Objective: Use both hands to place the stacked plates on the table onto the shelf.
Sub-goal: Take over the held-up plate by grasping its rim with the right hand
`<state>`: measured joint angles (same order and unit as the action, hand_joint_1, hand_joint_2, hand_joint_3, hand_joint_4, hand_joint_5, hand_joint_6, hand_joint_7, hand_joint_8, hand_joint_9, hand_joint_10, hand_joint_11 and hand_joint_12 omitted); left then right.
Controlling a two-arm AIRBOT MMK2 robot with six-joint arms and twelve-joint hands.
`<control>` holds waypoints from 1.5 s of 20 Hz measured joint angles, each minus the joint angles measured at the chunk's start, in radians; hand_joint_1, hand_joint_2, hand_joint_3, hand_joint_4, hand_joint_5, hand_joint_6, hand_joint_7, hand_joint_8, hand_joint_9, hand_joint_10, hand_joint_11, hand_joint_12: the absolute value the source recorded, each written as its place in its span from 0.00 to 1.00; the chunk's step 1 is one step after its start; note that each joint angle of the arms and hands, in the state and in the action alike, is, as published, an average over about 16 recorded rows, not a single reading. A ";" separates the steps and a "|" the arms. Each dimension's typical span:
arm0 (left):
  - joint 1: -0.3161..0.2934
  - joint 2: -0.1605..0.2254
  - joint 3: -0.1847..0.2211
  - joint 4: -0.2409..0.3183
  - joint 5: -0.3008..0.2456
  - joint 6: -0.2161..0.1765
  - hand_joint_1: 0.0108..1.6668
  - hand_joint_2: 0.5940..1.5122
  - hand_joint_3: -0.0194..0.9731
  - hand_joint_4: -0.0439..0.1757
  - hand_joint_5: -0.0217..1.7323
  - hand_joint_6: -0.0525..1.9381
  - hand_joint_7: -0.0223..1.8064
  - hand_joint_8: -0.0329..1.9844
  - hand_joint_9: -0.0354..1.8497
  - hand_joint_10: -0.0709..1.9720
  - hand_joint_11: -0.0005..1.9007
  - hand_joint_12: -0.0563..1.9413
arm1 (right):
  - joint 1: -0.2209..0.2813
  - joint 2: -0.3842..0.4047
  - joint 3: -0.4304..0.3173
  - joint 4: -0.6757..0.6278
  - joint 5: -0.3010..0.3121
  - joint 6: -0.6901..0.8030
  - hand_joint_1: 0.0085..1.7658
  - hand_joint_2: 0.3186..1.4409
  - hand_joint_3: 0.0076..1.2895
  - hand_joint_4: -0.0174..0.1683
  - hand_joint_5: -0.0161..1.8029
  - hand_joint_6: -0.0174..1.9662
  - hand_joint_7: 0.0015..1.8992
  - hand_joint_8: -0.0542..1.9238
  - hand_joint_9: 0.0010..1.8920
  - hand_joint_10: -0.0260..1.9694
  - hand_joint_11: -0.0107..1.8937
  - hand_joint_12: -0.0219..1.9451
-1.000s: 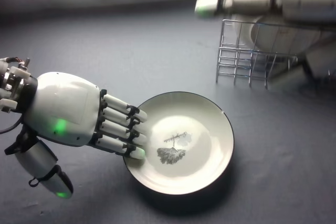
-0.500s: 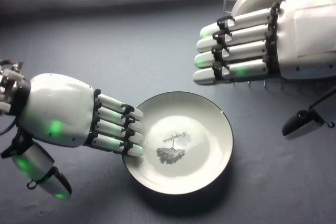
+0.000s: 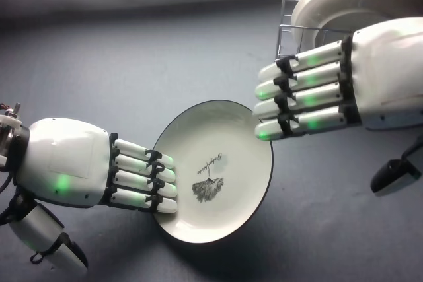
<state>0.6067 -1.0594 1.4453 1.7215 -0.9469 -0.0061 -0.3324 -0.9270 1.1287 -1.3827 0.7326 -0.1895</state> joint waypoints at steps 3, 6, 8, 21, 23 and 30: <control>0.017 0.003 -0.006 -0.012 0.007 0.002 0.01 0.60 0.03 0.15 0.01 0.01 0.01 0.01 0.02 0.03 0.01 0.02 | -0.012 -0.016 0.002 -0.010 -0.012 -0.005 0.33 0.57 0.01 0.12 0.02 0.01 0.01 0.04 0.01 0.02 0.01 0.10; 0.024 0.003 -0.009 -0.019 0.010 0.003 0.01 0.60 0.03 0.15 0.01 0.01 0.01 0.01 0.01 0.03 0.01 0.02 | -0.025 -0.042 0.009 -0.015 -0.029 -0.011 0.34 0.57 0.01 0.12 0.02 0.01 0.01 0.04 0.01 0.02 0.01 0.11; 0.026 0.003 -0.009 -0.021 0.011 0.002 0.01 0.60 0.03 0.15 0.01 0.01 0.01 0.01 0.01 0.03 0.01 0.02 | -0.034 -0.065 0.017 -0.018 -0.043 -0.016 0.36 0.57 0.01 0.12 0.02 0.01 0.01 0.04 0.01 0.02 0.01 0.13; 0.025 0.002 -0.008 -0.021 0.010 0.002 0.01 0.59 0.03 0.15 0.01 0.01 0.01 0.01 0.01 0.03 0.01 0.02 | -0.061 -0.251 0.086 -0.024 -0.147 -0.041 0.61 0.53 0.01 0.12 0.08 0.01 0.09 0.04 0.09 0.03 0.01 0.40; 0.024 0.002 -0.008 -0.021 0.010 0.002 0.01 0.59 0.03 0.15 0.01 0.01 0.01 0.01 0.01 0.03 0.01 0.02 | -0.062 -0.273 0.091 -0.022 -0.164 -0.042 0.64 0.53 0.01 0.12 0.10 0.01 0.10 0.04 0.11 0.03 0.01 0.44; 0.022 0.002 -0.008 -0.018 0.010 0.003 0.01 0.59 0.03 0.15 0.01 0.01 0.01 0.01 0.01 0.03 0.01 0.02 | -0.067 -0.321 0.097 -0.018 -0.218 -0.047 0.66 0.53 0.00 0.12 0.11 0.01 0.12 0.04 0.13 0.03 0.01 0.48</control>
<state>0.6285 -1.0570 1.4368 1.7035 -0.9368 -0.0036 -0.3990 -1.2482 1.2253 -1.4004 0.5142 -0.2361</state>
